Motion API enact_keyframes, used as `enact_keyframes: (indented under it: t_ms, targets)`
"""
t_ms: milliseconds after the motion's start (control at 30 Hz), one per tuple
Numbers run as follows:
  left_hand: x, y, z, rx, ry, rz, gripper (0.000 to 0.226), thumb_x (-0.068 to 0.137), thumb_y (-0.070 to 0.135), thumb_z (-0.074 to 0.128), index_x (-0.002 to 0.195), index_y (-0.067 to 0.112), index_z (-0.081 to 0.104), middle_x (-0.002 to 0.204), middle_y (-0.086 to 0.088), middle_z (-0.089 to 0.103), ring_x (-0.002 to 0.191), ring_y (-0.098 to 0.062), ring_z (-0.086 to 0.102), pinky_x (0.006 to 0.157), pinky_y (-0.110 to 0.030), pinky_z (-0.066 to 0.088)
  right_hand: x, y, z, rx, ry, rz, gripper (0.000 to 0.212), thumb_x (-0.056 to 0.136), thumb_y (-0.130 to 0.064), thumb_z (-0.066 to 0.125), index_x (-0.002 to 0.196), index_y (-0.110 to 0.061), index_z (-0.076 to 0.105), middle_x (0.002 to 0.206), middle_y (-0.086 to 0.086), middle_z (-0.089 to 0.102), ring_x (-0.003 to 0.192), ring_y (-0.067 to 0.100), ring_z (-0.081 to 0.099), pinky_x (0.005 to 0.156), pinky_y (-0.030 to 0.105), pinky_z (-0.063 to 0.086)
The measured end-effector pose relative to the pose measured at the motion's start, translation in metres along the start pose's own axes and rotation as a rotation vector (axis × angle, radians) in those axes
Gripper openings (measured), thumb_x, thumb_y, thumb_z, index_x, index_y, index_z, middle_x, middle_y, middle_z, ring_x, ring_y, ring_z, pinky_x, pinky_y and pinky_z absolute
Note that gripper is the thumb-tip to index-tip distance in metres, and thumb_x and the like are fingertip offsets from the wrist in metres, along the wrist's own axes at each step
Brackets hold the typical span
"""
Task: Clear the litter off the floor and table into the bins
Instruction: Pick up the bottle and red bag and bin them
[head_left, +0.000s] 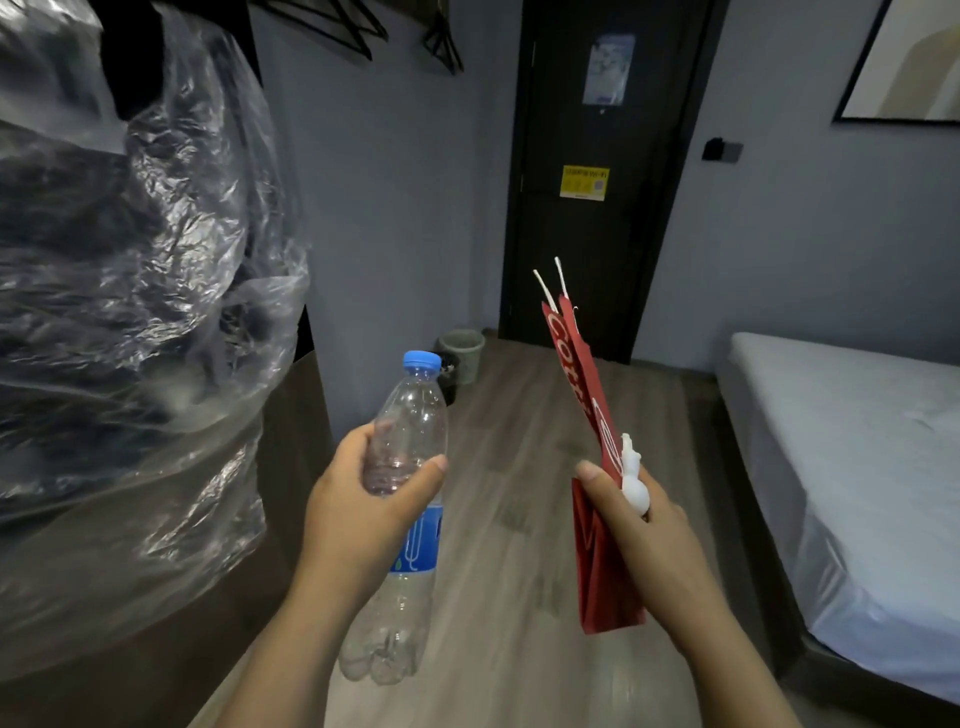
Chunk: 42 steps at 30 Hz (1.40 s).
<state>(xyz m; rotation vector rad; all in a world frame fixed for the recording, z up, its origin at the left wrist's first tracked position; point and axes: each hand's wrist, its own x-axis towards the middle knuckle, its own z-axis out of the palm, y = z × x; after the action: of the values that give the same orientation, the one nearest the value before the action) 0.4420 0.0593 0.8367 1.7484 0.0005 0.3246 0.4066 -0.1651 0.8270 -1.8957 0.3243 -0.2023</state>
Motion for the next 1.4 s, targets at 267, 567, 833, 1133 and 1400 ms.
enact_keyframes:
  t_ms: [267,567,833,1133,1400]
  targets:
    - [0.129,0.006,0.080,0.045,-0.031,0.039,0.035,0.074,0.032,0.078,0.092,0.048,0.054,0.084,0.024,0.067,0.073,0.011,0.063,0.050,0.000,0.041,0.154,-0.014,-0.007,0.053,0.003,-0.015,0.072,0.058,-0.084,0.049,0.117,-0.044,0.054,0.108,-0.012,0.062,0.118,0.018,0.051,0.098,0.043,0.047]
    - [0.250,-0.021,0.131,0.073,-0.019,0.035,0.032,0.073,0.038,0.076,0.090,0.050,0.052,0.087,0.033,0.062,0.078,0.015,0.059,0.052,-0.007,0.044,0.288,-0.014,0.008,0.002,-0.022,-0.005,0.075,0.058,-0.085,0.048,0.119,-0.042,0.054,0.108,-0.008,0.064,0.118,0.019,0.051,0.098,0.044,0.047]
    - [0.398,-0.051,0.156,0.052,-0.046,0.081,0.030,0.072,0.038,0.076,0.090,0.047,0.053,0.085,0.037,0.061,0.078,0.018,0.058,0.054,0.001,0.041,0.423,-0.038,0.060,-0.023,0.006,-0.034,0.074,0.058,-0.088,0.049,0.118,-0.044,0.053,0.109,-0.004,0.063,0.115,0.020,0.054,0.095,0.046,0.049]
    - [0.553,-0.090,0.178,0.003,-0.086,0.042,0.032,0.070,0.040,0.077,0.090,0.050,0.055,0.087,0.025,0.066,0.074,0.013,0.061,0.053,0.000,0.041,0.558,-0.063,0.119,-0.062,0.053,0.015,0.074,0.058,-0.088,0.047,0.115,-0.041,0.055,0.108,-0.001,0.062,0.108,0.018,0.056,0.091,0.042,0.051]
    - [0.664,-0.139,0.212,0.008,-0.060,-0.013,0.032,0.072,0.031,0.079,0.096,0.038,0.059,0.086,0.027,0.068,0.072,0.009,0.064,0.053,0.000,0.040,0.686,-0.057,0.164,-0.055,0.022,0.032,0.072,0.059,-0.088,0.049,0.111,-0.039,0.058,0.105,-0.006,0.062,0.110,0.017,0.056,0.093,0.043,0.050]
